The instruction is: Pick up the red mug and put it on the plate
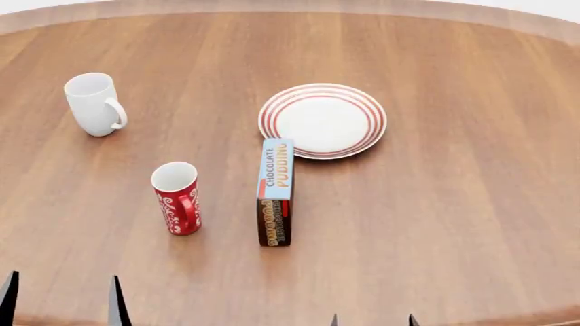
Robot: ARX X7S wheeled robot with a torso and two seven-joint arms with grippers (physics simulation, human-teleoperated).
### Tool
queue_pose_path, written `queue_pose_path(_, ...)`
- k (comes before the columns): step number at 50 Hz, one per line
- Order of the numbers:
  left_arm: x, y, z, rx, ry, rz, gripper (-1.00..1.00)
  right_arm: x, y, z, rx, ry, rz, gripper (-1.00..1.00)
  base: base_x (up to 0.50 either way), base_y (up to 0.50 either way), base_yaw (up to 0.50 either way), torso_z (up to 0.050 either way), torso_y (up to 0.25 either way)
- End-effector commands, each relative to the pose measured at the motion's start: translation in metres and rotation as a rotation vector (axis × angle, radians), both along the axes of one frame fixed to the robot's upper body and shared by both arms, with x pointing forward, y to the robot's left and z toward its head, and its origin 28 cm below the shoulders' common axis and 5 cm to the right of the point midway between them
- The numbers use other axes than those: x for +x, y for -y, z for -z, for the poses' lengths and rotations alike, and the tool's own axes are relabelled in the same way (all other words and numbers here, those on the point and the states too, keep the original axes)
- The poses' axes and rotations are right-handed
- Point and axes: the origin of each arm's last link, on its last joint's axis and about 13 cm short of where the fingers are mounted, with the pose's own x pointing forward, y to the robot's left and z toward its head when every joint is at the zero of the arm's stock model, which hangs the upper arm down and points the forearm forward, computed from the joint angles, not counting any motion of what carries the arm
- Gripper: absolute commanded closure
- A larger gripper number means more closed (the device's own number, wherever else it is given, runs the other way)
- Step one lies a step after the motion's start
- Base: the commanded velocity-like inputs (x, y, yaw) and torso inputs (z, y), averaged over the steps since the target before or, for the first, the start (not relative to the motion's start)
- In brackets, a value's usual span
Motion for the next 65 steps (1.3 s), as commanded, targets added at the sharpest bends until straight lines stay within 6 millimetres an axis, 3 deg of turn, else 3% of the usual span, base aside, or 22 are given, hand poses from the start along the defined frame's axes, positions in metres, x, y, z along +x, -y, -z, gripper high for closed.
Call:
queue_pose_path(1,0.0002,-0.0001,0.0000,0.006,0.013,0.004,-1.00,0.0003,0.0001,0.0003,-0.001,0.004,0.005,-1.00,0.00,0.00,0.00,0.000,0.000)
queue_pose_path(65,0.0000,0.0001,0.0001,-0.006,0.003,0.002,-1.00,0.0000,-0.0014,-0.0008,-0.002,0.004,-0.015,-1.00,0.00,0.16,0.00,0.000,0.000)
